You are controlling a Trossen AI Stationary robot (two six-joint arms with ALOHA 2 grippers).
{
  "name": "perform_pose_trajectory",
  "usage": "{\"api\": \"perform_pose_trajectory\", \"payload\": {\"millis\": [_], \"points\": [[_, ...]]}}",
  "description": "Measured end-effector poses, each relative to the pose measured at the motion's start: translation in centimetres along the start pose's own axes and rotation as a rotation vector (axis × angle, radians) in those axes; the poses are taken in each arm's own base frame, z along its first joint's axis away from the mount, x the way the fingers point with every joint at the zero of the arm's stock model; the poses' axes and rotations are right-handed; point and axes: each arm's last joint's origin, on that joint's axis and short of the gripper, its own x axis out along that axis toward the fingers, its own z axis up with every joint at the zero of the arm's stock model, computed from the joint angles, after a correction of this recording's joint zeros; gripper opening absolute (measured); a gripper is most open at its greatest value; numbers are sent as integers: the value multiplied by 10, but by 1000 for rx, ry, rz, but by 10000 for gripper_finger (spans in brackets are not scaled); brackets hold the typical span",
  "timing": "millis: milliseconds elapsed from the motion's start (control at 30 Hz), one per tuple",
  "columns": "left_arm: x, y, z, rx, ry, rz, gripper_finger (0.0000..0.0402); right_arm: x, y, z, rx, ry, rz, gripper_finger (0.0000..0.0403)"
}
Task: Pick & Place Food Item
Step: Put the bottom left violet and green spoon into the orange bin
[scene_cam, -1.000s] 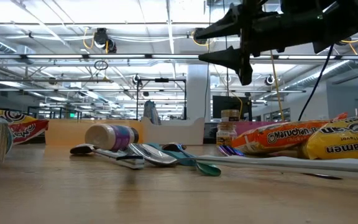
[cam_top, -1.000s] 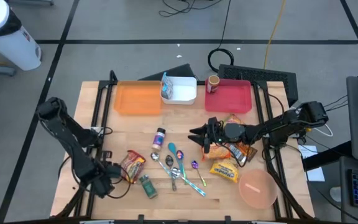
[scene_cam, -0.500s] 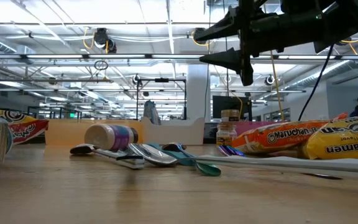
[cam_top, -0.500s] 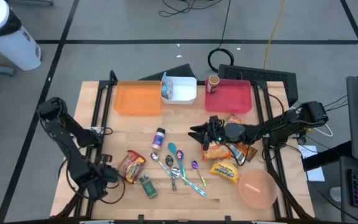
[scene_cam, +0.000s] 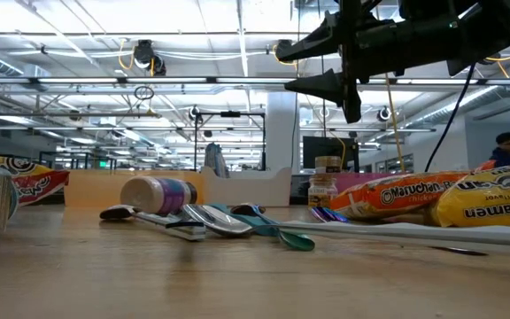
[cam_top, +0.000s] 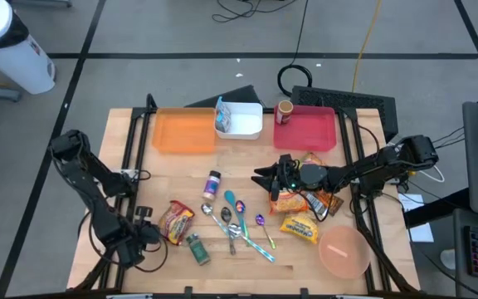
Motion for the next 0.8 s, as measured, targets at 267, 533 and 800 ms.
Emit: {"api": "perform_pose_trajectory", "payload": {"millis": [267, 533, 800], "points": [[13, 6, -2, -52, 35, -22, 124, 0, 0, 0, 1, 1, -1, 196], [24, 10, 1, -73, 28, -82, 124, 0, 0, 0, 1, 1, 0, 196], [25, 15, -1, -79, 65, -48, 102, 0, 0, 0, 2, 1, 0, 196]]}}
